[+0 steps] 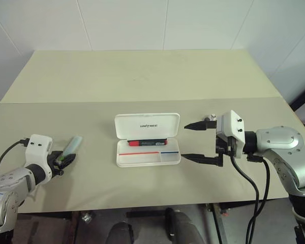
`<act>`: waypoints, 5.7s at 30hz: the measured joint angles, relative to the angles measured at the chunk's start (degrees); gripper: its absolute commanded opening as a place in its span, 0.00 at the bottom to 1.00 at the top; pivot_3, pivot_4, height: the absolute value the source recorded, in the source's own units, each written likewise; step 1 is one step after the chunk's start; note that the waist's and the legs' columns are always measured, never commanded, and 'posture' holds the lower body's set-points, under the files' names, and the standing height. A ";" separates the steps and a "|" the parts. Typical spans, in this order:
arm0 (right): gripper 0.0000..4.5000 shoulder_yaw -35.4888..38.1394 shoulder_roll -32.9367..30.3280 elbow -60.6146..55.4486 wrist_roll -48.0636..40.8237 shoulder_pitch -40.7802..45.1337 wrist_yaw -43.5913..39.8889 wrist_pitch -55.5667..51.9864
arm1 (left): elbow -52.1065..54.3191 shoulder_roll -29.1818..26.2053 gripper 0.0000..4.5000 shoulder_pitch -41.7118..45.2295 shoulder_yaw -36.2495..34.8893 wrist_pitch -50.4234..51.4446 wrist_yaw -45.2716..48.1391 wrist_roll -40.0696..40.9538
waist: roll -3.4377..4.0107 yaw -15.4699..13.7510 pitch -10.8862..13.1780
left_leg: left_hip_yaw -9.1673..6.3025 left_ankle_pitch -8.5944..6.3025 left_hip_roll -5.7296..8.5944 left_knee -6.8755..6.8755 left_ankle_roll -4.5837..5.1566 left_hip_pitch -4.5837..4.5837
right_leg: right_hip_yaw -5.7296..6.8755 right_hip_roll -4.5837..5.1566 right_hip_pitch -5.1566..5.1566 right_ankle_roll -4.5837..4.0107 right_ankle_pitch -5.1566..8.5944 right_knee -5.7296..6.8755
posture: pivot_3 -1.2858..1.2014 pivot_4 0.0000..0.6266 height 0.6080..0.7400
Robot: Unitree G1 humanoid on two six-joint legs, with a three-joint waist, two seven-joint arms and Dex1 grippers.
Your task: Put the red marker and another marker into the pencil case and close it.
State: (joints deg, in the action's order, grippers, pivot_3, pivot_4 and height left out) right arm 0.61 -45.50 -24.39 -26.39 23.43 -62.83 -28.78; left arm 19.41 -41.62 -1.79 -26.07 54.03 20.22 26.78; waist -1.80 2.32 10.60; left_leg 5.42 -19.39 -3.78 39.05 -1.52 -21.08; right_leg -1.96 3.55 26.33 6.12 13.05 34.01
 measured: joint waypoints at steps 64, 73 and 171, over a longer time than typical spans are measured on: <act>1.00 17.96 -4.03 19.13 -10.79 -18.45 -17.29 15.19 | -2.21 -6.10 0.24 25.80 29.02 -26.49 41.37 -0.85 | 0.04 -0.79 0.03 | 0.06 0.07 0.09 0.09 0.04 0.77 | -0.27 -0.09 -0.91 0.16 -0.10 -0.11 | 0.52 0.24 1.00; 1.00 17.93 -2.62 18.63 -10.62 -19.80 -15.54 16.41 | -7.79 -6.01 0.24 33.66 37.68 -26.51 45.61 -7.26 | 0.04 -0.77 0.03 | 0.06 0.06 0.09 0.08 0.06 0.75 | -0.30 -0.13 -0.89 0.16 -0.09 -0.12 | 0.52 0.24 1.00; 1.00 18.40 -1.93 17.87 -8.99 -23.93 -10.08 19.92 | -9.04 -2.08 0.85 34.78 42.42 -27.32 43.86 -21.22 | 0.03 -0.76 0.03 | 0.06 0.07 0.12 0.09 0.07 0.75 | -0.42 -0.14 -0.90 0.15 -0.09 -0.12 | 0.52 0.24 1.00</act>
State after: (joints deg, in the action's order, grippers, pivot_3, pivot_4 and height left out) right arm 19.01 -47.43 -6.52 -35.38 -0.50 -72.91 -8.87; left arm 10.37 -43.69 32.99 16.35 26.71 64.08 5.56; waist -1.77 1.56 10.63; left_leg 5.48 -19.32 -3.66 39.14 -1.45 -20.34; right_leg -2.37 3.42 25.43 6.26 12.96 33.89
